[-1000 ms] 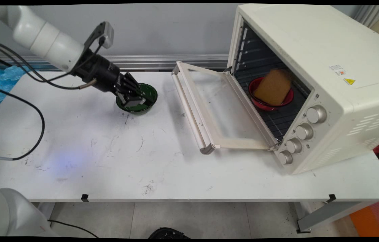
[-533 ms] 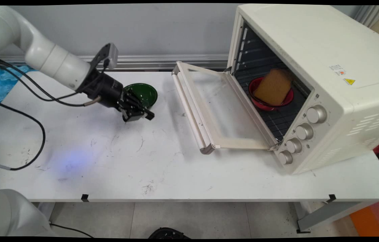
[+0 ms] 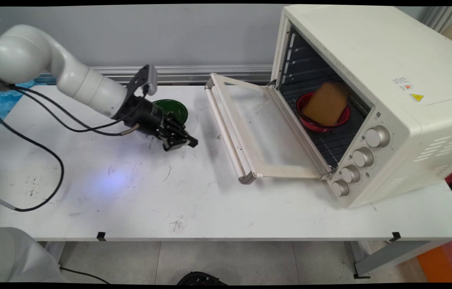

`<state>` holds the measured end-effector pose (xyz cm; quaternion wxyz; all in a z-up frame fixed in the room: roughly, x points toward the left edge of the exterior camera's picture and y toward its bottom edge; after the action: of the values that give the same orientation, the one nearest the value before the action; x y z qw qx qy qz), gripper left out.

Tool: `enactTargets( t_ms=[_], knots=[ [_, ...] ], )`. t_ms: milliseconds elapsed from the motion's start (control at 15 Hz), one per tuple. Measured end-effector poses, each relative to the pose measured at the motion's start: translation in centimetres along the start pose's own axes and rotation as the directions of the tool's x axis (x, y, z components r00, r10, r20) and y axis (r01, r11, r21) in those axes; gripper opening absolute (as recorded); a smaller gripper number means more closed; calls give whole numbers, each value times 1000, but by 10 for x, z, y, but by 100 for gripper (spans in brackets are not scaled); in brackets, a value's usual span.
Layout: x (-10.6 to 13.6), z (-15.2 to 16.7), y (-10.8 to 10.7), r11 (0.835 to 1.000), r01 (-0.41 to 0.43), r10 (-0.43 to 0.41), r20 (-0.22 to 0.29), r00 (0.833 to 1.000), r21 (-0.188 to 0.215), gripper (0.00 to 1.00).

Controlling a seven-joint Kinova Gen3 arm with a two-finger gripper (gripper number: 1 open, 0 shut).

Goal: Close the oven

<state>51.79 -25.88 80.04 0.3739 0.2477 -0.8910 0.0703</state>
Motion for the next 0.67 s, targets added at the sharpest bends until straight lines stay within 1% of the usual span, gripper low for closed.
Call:
enactTargets(
  t_ms=[267, 667],
  knots=[
    [7, 20, -8, 1000, -2, 3, -22, 1000, 14, 0],
    [13, 48, -20, 999, 26, -25, -28, 999, 21, 0]
  ],
)
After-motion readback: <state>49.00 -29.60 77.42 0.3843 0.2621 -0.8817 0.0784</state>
